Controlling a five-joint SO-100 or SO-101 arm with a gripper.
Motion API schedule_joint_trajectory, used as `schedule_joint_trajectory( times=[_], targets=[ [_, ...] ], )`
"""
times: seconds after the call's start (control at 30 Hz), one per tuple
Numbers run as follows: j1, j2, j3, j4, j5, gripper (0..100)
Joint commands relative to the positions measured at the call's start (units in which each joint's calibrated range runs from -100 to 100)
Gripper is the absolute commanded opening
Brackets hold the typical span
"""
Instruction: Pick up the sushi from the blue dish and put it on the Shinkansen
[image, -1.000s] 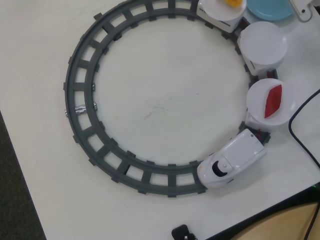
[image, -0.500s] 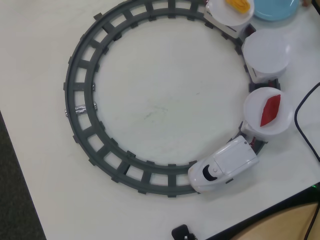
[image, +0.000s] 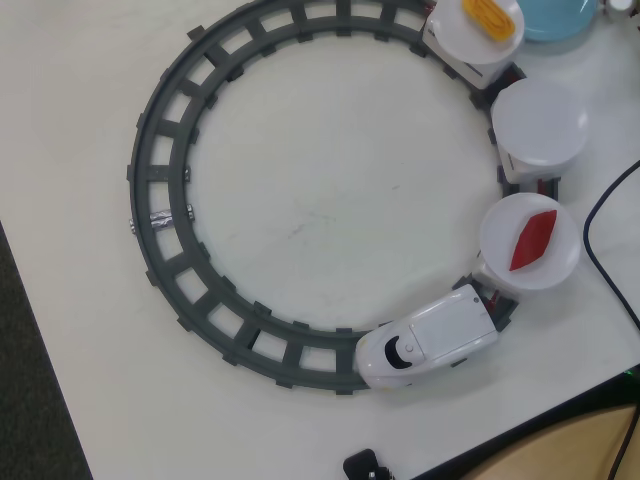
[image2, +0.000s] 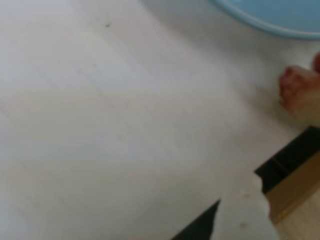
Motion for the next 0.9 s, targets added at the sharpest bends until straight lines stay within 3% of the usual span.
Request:
schedule_joint_trajectory(
  times=[0.0, 0.17, 0.67, 0.87],
  targets=[
    [-0.63, -0.18, 0.82, -2.06, 0.24, 29],
    [-1.16, 2.16, 2.79, -7.20, 1.29, 29],
    [-1.51, 9.84, -5.02, -6.68, 3.60, 28],
    [-2.30, 9.84, -4.39, -6.43, 4.28, 17]
  ],
)
